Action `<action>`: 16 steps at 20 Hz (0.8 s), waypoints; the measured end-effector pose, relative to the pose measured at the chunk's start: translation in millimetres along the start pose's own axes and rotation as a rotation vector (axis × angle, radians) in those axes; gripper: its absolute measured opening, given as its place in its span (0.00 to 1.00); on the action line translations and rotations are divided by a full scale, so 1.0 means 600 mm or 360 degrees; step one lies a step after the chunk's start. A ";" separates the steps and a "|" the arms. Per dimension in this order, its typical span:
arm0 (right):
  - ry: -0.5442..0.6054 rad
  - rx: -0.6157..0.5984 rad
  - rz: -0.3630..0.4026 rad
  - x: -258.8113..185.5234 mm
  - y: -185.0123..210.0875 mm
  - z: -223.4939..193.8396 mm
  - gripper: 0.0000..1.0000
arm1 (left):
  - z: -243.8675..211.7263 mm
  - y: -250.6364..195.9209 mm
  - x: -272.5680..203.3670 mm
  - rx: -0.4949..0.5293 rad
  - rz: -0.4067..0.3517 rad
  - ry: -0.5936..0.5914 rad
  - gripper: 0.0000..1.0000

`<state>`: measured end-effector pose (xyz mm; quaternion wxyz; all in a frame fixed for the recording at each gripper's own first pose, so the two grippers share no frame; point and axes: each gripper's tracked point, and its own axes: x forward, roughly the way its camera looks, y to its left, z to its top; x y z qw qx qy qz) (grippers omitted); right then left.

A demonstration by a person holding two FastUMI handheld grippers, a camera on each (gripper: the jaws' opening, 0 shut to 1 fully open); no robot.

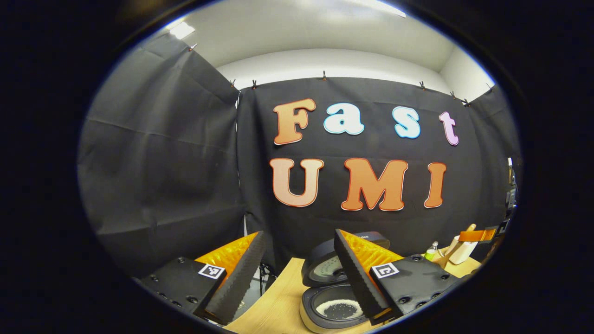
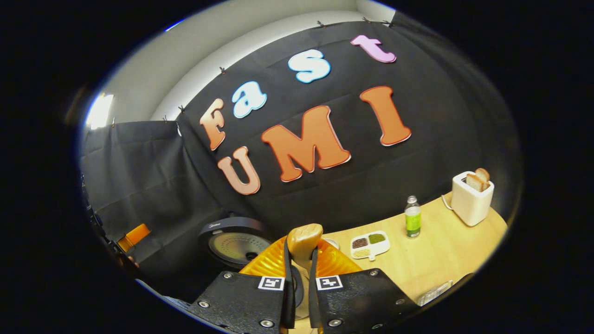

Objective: Close the left gripper, press the button to open the rice cooker; take a wooden spoon from the chopstick holder with the right hand, scoop a spoonful of rice and pour it into the rice cooker, then put the wooden spoon back into the chopstick holder.

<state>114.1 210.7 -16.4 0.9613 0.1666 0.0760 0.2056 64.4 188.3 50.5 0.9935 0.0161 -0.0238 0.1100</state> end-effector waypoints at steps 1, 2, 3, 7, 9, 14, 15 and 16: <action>-0.0007 0.0007 -0.0034 -0.015 -0.026 0.005 0.11 | 0.003 -0.009 0.000 -0.0007 0.0001 -0.0002 0.97; -0.0010 0.0014 -0.0068 -0.030 -0.053 0.011 0.11 | 0.003 -0.019 -0.001 -0.0016 -0.0001 0.0002 0.97; -0.0019 0.0019 -0.0103 -0.045 -0.079 0.017 0.11 | 0.001 -0.031 -0.002 -0.0026 -0.0009 0.0012 0.97; -0.0037 0.0044 -0.0243 -0.100 -0.175 0.033 0.11 | 0.000 -0.073 -0.006 -0.0036 -0.0030 0.0024 0.97; -0.0029 0.0071 -0.0303 -0.123 -0.215 0.029 0.11 | 0.004 -0.089 -0.007 -0.0033 -0.0019 0.0020 0.97; 0.0042 0.0132 -0.0418 -0.167 -0.296 -0.015 0.11 | -0.003 -0.126 -0.013 -0.0071 -0.0009 0.0038 0.97; 0.0058 0.0143 -0.0433 -0.174 -0.307 -0.026 0.11 | -0.003 -0.131 -0.014 -0.0063 -0.0004 0.0039 0.97; 0.0075 0.0153 -0.0446 -0.179 -0.318 -0.037 0.11 | -0.001 -0.133 -0.017 -0.0051 0.0006 0.0039 0.97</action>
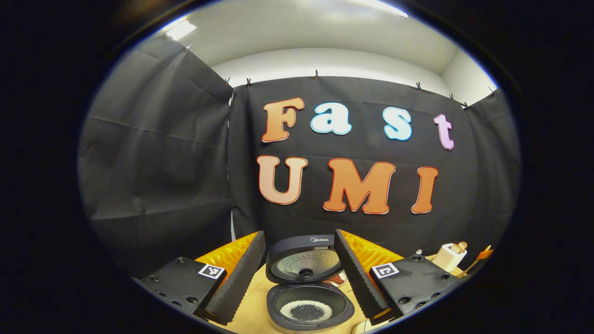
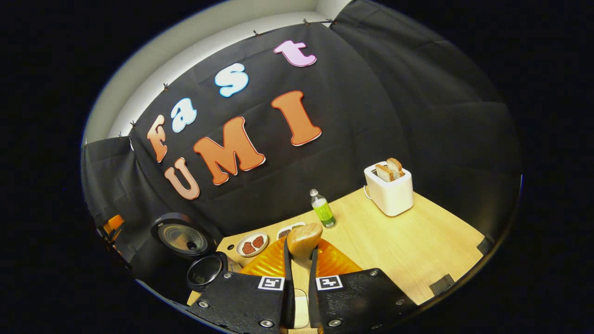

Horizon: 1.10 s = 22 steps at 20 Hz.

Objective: Close the left gripper, press the button to open the rice cooker; take a wooden spoon from the chopstick holder with the right hand, scoop a spoonful of rice and pour it into the rice cooker, then put the wooden spoon back into the chopstick holder.

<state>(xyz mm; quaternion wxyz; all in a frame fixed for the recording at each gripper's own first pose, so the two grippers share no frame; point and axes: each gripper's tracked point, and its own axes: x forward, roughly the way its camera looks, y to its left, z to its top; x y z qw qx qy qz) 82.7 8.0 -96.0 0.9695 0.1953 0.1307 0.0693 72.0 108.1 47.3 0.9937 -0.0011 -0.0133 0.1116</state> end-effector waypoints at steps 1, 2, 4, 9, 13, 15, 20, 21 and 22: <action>0.0017 0.0010 -0.0013 0.000 -0.011 -0.012 0.11 | 0.001 -0.002 -0.002 0.0011 0.0013 -0.0003 0.97; 0.0039 0.0023 -0.0026 0.002 -0.023 -0.025 0.11 | -0.001 -0.004 -0.004 0.0022 0.0025 -0.0005 0.97; 0.0087 0.0044 -0.0037 0.009 -0.040 -0.049 0.11 | 0.002 -0.010 -0.009 0.0032 0.0033 -0.0012 0.97; 0.0183 0.0011 -0.0038 0.020 -0.066 -0.104 0.11 | 0.000 -0.015 -0.024 0.0050 0.0039 0.0008 0.98; 0.0234 0.0022 -0.0029 0.034 -0.078 -0.138 0.11 | -0.005 0.001 -0.037 0.0121 0.0105 0.0029 0.98; 0.0255 0.0030 -0.0024 0.038 -0.085 -0.152 0.11 | -0.002 0.004 -0.042 0.0161 0.0139 0.0025 0.98; 0.0291 0.0033 -0.0036 0.045 -0.100 -0.174 0.17 | -0.002 0.004 -0.048 0.0166 0.0139 0.0033 0.98; 0.0319 0.0034 -0.0053 0.043 -0.105 -0.180 0.15 | -0.002 0.004 -0.048 0.0166 0.0142 0.0033 0.98; 0.0300 0.0018 -0.0083 0.039 -0.110 -0.171 0.22 | -0.001 0.003 -0.048 0.0164 0.0141 0.0034 0.98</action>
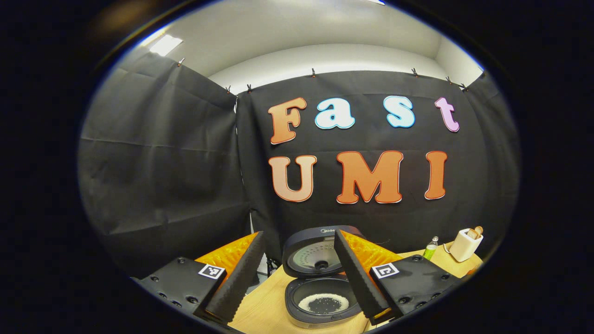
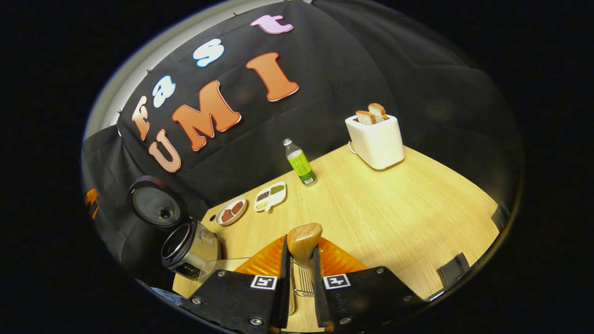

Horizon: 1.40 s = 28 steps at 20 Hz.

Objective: Close the left gripper, press the button to open the rice cooker; take a wooden spoon from the chopstick holder with the right hand, scoop a spoonful of rice and pour it into the rice cooker, then put the wooden spoon back into the chopstick holder.

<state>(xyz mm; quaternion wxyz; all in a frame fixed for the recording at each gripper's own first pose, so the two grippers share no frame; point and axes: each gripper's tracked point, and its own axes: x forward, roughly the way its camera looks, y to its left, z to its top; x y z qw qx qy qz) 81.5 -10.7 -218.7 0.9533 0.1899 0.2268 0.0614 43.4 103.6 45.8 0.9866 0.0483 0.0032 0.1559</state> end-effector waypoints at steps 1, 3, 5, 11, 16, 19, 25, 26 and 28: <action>-0.0015 -0.0036 -0.0039 -0.001 -0.011 0.008 0.26 | 0.001 -0.002 0.000 -0.0004 -0.0003 -0.0001 0.99; -0.0031 -0.0097 -0.0100 -0.013 -0.028 0.030 0.42 | 0.003 -0.005 0.001 -0.0017 -0.0013 -0.0005 0.99; -0.0094 -0.0135 -0.0130 -0.036 -0.030 0.068 0.60 | 0.004 -0.011 0.006 -0.0034 -0.0023 -0.0003 0.99; -0.0300 -0.0381 -0.0131 -0.095 0.029 0.183 0.95 | 0.005 -0.049 0.039 -0.0090 -0.0072 0.0012 0.99; -0.0367 -0.0481 -0.0083 -0.110 0.085 0.214 0.95 | 0.038 -0.095 0.128 -0.0135 -0.0122 0.0035 1.00; -0.0365 -0.0520 -0.0057 -0.109 0.106 0.207 0.95 | 0.038 -0.130 0.200 -0.0108 -0.0175 0.0105 1.00; -0.0360 -0.0489 -0.0041 -0.108 0.120 0.209 0.95 | -0.027 -0.147 0.322 -0.0116 -0.0188 0.0287 0.97; -0.0360 -0.0491 -0.0050 -0.108 0.118 0.210 0.95 | -0.046 -0.151 0.337 -0.0128 -0.0197 0.0336 0.97; -0.0357 -0.0484 -0.0058 -0.110 0.118 0.209 0.95 | -0.082 -0.148 0.351 -0.0139 -0.0185 0.0435 0.97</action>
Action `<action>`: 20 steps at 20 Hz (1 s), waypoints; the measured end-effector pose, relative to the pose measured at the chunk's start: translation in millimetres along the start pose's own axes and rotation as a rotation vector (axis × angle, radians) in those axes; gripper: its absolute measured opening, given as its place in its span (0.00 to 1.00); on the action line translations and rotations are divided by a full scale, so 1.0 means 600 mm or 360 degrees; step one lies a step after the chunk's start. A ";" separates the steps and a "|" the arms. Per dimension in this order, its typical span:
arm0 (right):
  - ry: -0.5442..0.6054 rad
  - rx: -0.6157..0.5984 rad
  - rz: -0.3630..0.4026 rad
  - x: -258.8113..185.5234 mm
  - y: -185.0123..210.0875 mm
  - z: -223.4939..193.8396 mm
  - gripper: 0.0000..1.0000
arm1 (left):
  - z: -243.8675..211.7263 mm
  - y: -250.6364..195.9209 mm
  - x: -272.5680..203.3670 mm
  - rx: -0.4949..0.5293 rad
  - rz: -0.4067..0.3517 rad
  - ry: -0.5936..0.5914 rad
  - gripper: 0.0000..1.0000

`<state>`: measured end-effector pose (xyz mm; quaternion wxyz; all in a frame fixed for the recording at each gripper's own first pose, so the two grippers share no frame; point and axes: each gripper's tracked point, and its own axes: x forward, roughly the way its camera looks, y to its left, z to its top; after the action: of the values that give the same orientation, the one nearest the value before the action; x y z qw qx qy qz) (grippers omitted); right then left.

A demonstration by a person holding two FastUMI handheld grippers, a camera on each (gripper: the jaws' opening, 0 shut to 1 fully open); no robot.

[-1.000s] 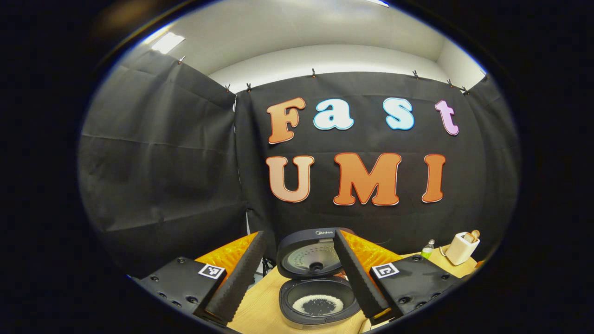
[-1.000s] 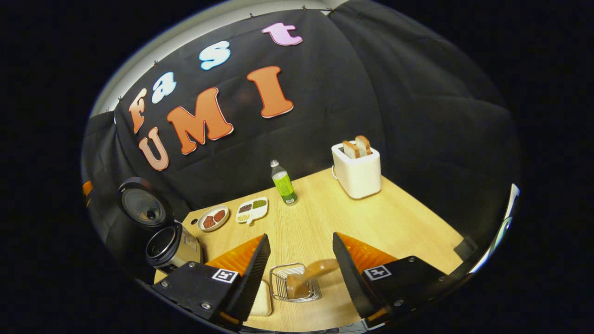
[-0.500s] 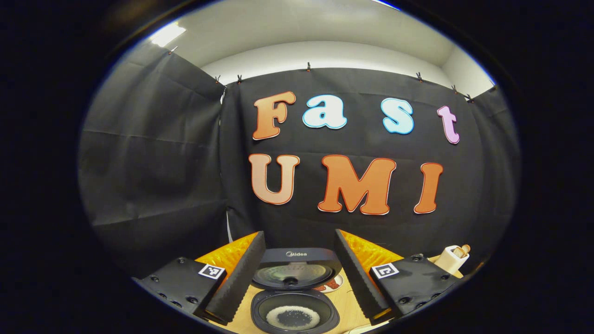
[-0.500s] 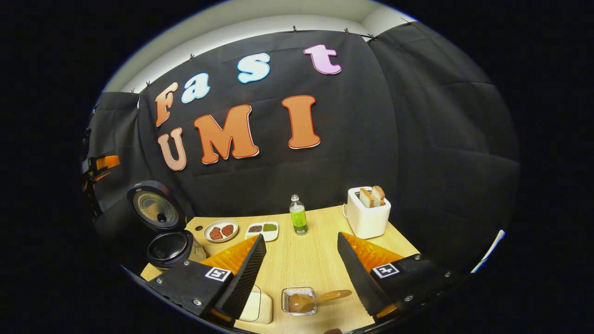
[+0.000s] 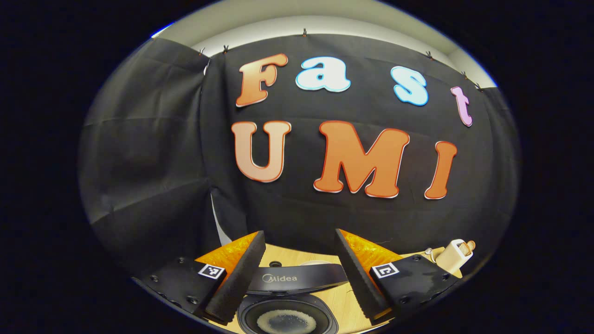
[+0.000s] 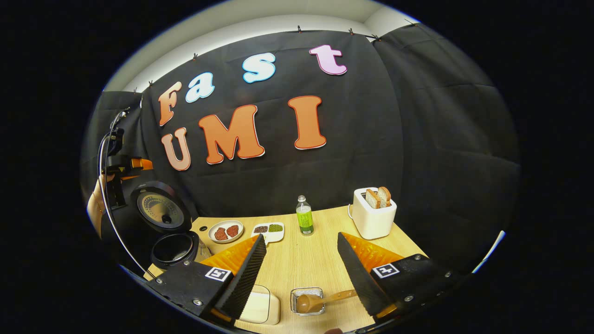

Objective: Close the left gripper, press the button to open the rice cooker; take a wooden spoon from the chopstick holder with the right hand, scoop a spoonful of rice and pour it into the rice cooker, then put the wooden spoon back into the chopstick holder.

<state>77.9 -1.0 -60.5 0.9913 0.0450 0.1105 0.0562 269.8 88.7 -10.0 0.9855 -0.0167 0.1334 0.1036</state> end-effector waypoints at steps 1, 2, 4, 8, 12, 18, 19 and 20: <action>0.0001 0.0007 -0.0005 -0.001 -0.002 0.001 0.95 | -0.013 0.003 0.005 0.0002 0.0012 0.0025 0.99; 0.0003 0.0016 -0.0008 -0.002 -0.003 0.000 0.95 | -0.021 0.005 0.008 0.0014 0.0024 0.0036 0.99; 0.0009 0.0030 -0.0015 0.000 -0.006 -0.002 0.95 | -0.034 0.016 0.011 0.0048 0.0052 0.0054 0.99; 0.0001 0.0063 -0.0018 -0.006 -0.007 -0.002 0.95 | -0.051 0.027 0.008 0.0113 0.0084 0.0057 0.99; 0.0006 0.0081 -0.0012 -0.012 -0.008 -0.003 0.95 | -0.069 0.018 -0.025 0.0126 0.0052 0.0039 1.00; 0.0009 0.0100 0.0022 -0.018 -0.007 -0.007 0.95 | -0.130 0.004 -0.094 0.0084 -0.0008 0.0108 0.98; 0.0013 0.0105 0.0023 -0.017 -0.008 -0.010 0.95 | -0.145 -0.001 -0.104 0.0078 -0.0015 0.0118 0.98; 0.0019 0.0113 0.0027 -0.017 -0.007 -0.012 0.95 | -0.163 -0.005 -0.113 0.0076 -0.0024 0.0138 1.00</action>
<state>66.7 -6.1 -65.6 0.9879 0.0808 0.1179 0.0610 181.4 66.5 -86.0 0.9796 0.0013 0.1784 0.0921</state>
